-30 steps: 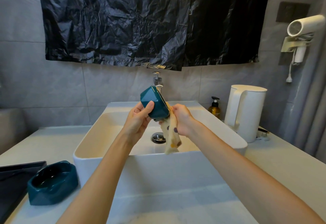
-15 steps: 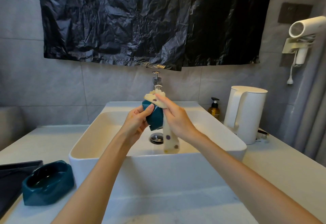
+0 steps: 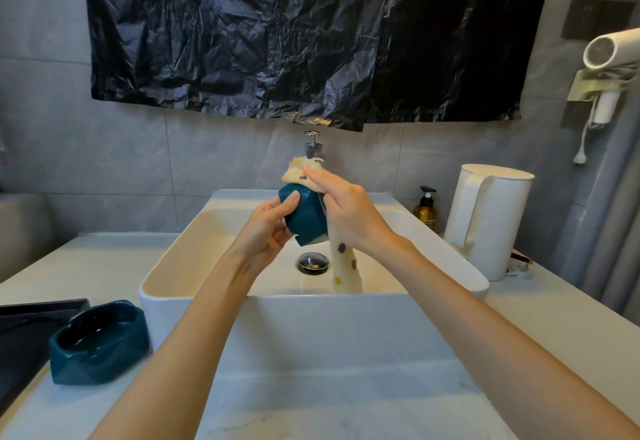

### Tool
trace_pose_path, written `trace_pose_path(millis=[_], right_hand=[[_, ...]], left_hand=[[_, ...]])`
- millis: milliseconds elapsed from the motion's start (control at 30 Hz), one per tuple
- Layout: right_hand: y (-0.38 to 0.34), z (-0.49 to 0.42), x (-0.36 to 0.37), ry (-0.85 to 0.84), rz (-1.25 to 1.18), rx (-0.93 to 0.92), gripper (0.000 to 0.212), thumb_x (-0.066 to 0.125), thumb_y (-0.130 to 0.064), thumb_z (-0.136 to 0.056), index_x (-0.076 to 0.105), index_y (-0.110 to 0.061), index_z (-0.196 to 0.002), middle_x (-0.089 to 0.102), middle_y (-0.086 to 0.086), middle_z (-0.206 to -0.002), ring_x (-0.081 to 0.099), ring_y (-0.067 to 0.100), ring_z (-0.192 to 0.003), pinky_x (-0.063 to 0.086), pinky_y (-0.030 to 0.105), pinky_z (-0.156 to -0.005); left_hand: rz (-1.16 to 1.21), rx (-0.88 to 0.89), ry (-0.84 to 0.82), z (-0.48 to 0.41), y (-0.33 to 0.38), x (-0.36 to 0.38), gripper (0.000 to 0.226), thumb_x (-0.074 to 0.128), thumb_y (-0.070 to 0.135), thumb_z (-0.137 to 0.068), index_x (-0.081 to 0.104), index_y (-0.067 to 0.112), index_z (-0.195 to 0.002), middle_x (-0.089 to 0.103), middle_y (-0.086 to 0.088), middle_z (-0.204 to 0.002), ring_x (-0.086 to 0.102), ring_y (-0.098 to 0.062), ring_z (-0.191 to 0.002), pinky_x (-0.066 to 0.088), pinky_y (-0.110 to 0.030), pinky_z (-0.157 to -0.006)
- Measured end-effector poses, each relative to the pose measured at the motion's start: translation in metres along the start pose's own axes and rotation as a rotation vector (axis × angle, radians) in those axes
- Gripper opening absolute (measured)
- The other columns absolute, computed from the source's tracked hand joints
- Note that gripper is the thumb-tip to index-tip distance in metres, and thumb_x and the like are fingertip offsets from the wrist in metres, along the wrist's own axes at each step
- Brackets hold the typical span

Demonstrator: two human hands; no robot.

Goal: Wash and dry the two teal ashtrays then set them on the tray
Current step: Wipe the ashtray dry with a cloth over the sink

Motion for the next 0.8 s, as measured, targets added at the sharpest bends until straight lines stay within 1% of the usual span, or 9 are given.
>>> trace_pose_path(millis=[133,233,367,433,500,567,633,700,800], right_hand=[[-0.008,0.005,0.002,0.014,0.038,-0.076,0.043,0.03,-0.007,-0.102,0.048,-0.016,-0.14,0.047,0.007,-0.143,0.043,0.021,-0.128,0.041,0.029,-0.104],[-0.011,0.017,0.005,-0.007,0.051,-0.183,0.045,0.032,-0.005,-0.1,0.048,-0.02,-0.141,0.044,0.003,-0.147,0.037,0.016,-0.135,0.038,0.026,-0.107],[0.009,-0.009,-0.001,0.02,-0.009,-0.024,0.047,0.029,-0.004,-0.1,0.048,-0.02,-0.141,0.047,0.0,-0.145,0.04,0.014,-0.134,0.038,0.026,-0.109],[0.021,-0.015,0.001,0.035,-0.092,0.072,0.046,0.028,-0.006,-0.101,0.049,-0.021,-0.14,0.054,0.0,-0.138,0.048,0.012,-0.125,0.041,0.016,-0.1],[0.03,-0.01,0.006,0.023,-0.14,0.119,0.045,0.028,-0.009,-0.102,0.048,-0.023,-0.14,0.055,-0.005,-0.131,0.048,0.005,-0.114,0.039,0.003,-0.086],[0.041,-0.003,0.01,0.009,-0.148,0.168,0.045,0.027,-0.009,-0.103,0.047,-0.024,-0.14,0.054,-0.008,-0.124,0.047,0.005,-0.111,0.038,0.001,-0.077],[0.051,0.0,0.008,0.021,-0.143,0.229,0.043,0.028,-0.011,-0.103,0.05,-0.023,-0.138,0.055,-0.008,-0.116,0.051,0.012,-0.11,0.038,0.007,-0.071],[0.05,-0.002,0.005,0.048,-0.167,0.23,0.042,0.028,-0.01,-0.103,0.051,-0.022,-0.137,0.055,-0.01,-0.119,0.049,0.01,-0.115,0.04,0.011,-0.077],[0.027,-0.011,0.002,0.066,-0.199,0.103,0.045,0.03,-0.007,-0.101,0.052,-0.022,-0.137,0.054,-0.006,-0.136,0.046,0.004,-0.121,0.043,0.017,-0.097]], left_hand=[[0.002,-0.011,0.016,0.001,0.0,0.0,0.018,0.049,0.02,-0.097,0.065,0.014,-0.103,0.072,0.002,-0.086,0.066,-0.008,-0.077,0.055,-0.019,-0.068],[0.038,-0.023,0.032,0.001,0.001,-0.002,0.018,0.047,0.018,-0.098,0.065,0.015,-0.101,0.071,0.004,-0.081,0.066,-0.006,-0.073,0.053,-0.017,-0.062],[0.095,-0.035,0.015,0.002,0.001,0.001,0.021,0.045,0.021,-0.098,0.064,0.013,-0.102,0.071,0.001,-0.085,0.065,-0.011,-0.079,0.053,-0.021,-0.073],[0.174,-0.027,0.04,0.004,0.003,0.0,0.021,0.045,0.02,-0.099,0.063,0.011,-0.102,0.072,-0.001,-0.084,0.067,-0.011,-0.077,0.055,-0.02,-0.071],[0.268,-0.018,0.078,0.006,0.004,-0.002,0.019,0.046,0.018,-0.098,0.063,0.009,-0.1,0.073,-0.001,-0.08,0.069,-0.01,-0.073,0.057,-0.02,-0.065],[0.304,-0.027,0.099,0.006,0.005,-0.003,0.017,0.048,0.018,-0.097,0.062,0.009,-0.101,0.073,-0.002,-0.079,0.07,-0.01,-0.072,0.056,-0.02,-0.062],[0.329,-0.041,0.103,0.006,0.004,-0.004,0.017,0.049,0.017,-0.096,0.061,0.008,-0.103,0.073,-0.003,-0.08,0.071,-0.011,-0.072,0.056,-0.021,-0.062],[0.345,-0.061,0.093,0.006,0.003,-0.002,0.017,0.049,0.016,-0.096,0.061,0.007,-0.104,0.074,-0.004,-0.081,0.071,-0.012,-0.073,0.056,-0.021,-0.062],[0.312,-0.082,0.066,0.006,0.002,0.001,0.017,0.048,0.015,-0.097,0.061,0.008,-0.102,0.073,-0.003,-0.081,0.07,-0.012,-0.072,0.056,-0.021,-0.062]])
Point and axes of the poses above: each hand's wrist, its own z-axis away from the middle knuckle, its own x-axis out of the palm, y = z × x, the point moved 7 cm from there along -z, towards the middle knuckle
